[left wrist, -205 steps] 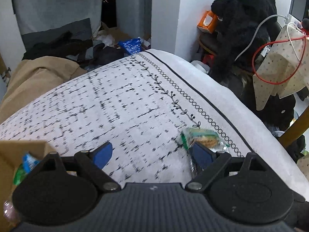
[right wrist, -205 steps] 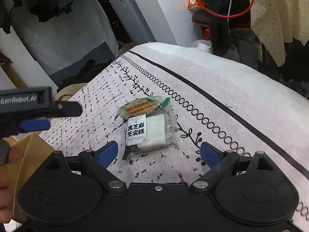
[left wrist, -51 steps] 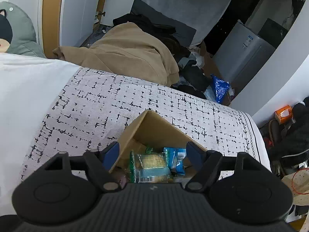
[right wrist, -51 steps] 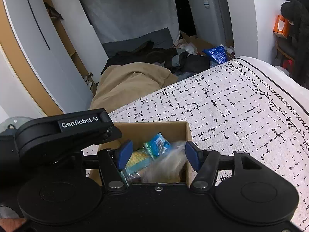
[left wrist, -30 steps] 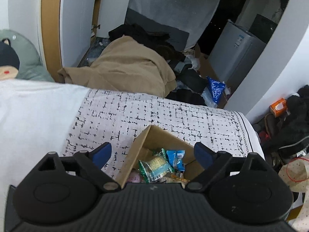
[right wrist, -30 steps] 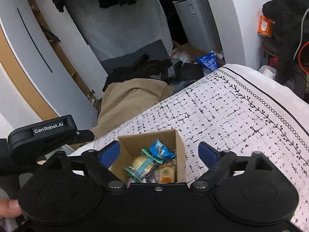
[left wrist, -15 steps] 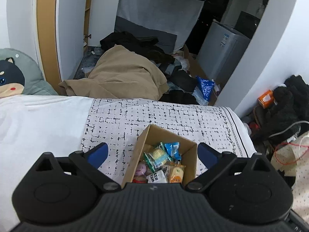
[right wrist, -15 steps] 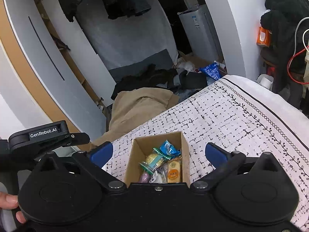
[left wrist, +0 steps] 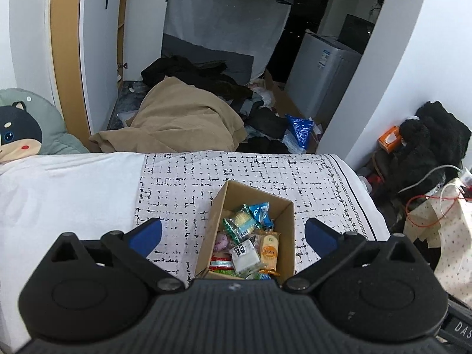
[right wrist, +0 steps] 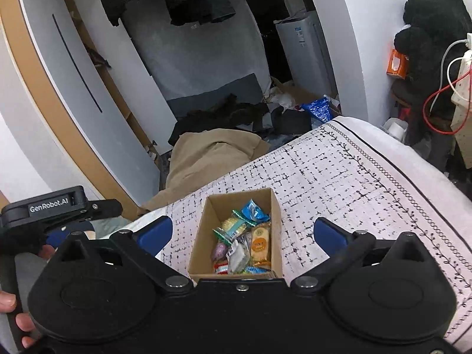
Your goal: Organize snacks
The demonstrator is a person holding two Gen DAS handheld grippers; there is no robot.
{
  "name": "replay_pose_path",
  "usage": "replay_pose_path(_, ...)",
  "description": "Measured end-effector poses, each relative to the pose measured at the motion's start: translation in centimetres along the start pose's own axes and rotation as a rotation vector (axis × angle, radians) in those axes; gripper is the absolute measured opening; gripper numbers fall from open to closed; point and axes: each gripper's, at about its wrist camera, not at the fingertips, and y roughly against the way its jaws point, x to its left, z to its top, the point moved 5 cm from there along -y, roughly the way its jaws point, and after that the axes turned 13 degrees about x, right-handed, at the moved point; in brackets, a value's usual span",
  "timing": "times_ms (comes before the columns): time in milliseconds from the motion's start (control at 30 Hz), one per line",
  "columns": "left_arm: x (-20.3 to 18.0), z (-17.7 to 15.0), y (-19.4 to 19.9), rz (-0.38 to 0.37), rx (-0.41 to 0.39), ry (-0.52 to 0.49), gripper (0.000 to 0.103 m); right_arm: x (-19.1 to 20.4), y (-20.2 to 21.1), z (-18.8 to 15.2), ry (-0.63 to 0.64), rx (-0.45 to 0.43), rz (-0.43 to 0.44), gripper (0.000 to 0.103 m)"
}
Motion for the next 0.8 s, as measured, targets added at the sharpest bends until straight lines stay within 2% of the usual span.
replay_pose_path(267,0.9,-1.9,2.0,-0.048,-0.011,-0.042,0.103,0.2,2.0,-2.0,0.027,-0.008,-0.07,0.103)
replay_pose_path(800,2.9,-5.9,4.3,-0.04,-0.032,-0.158,0.103,-0.7,5.4,-6.9,0.025,-0.024,-0.126,0.103)
